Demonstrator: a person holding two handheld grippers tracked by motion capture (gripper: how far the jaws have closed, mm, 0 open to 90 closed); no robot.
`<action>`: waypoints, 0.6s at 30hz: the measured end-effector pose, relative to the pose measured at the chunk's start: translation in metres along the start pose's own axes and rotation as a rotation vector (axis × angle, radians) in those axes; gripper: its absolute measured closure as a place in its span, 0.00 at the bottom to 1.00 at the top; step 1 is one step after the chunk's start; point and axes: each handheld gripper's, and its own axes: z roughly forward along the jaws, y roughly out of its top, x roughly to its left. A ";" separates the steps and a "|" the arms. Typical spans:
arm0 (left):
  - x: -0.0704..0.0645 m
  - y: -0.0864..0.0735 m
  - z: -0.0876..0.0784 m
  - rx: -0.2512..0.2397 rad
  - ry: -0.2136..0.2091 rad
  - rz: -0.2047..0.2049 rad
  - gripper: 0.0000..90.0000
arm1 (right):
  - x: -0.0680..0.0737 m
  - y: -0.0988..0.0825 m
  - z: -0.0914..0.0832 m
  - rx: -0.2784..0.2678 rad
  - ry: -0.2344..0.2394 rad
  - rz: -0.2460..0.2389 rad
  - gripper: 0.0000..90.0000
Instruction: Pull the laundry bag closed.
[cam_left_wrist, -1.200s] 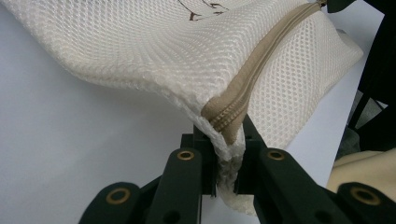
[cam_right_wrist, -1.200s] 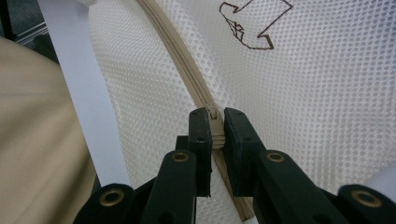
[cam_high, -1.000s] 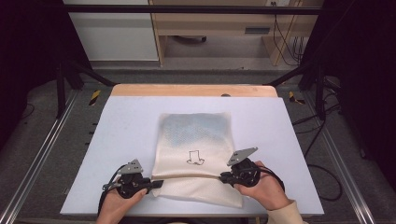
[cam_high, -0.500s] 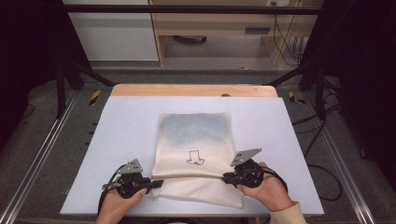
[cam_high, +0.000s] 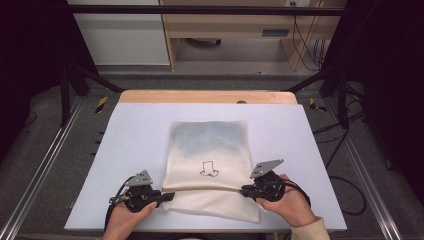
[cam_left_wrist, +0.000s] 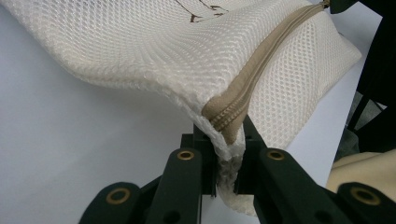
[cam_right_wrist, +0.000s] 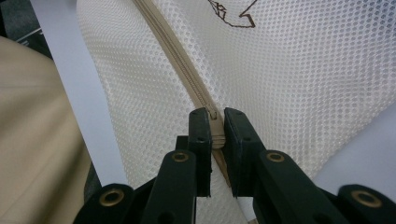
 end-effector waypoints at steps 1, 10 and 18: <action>0.000 0.000 0.000 0.000 -0.002 -0.001 0.92 | 0.000 0.000 0.000 0.000 -0.002 0.000 0.91; 0.000 0.000 -0.001 -0.002 -0.001 -0.002 0.92 | -0.002 -0.005 -0.004 0.004 -0.012 0.008 0.91; 0.000 0.000 -0.001 -0.005 -0.001 -0.002 0.92 | -0.005 -0.010 -0.009 -0.006 -0.019 0.019 0.91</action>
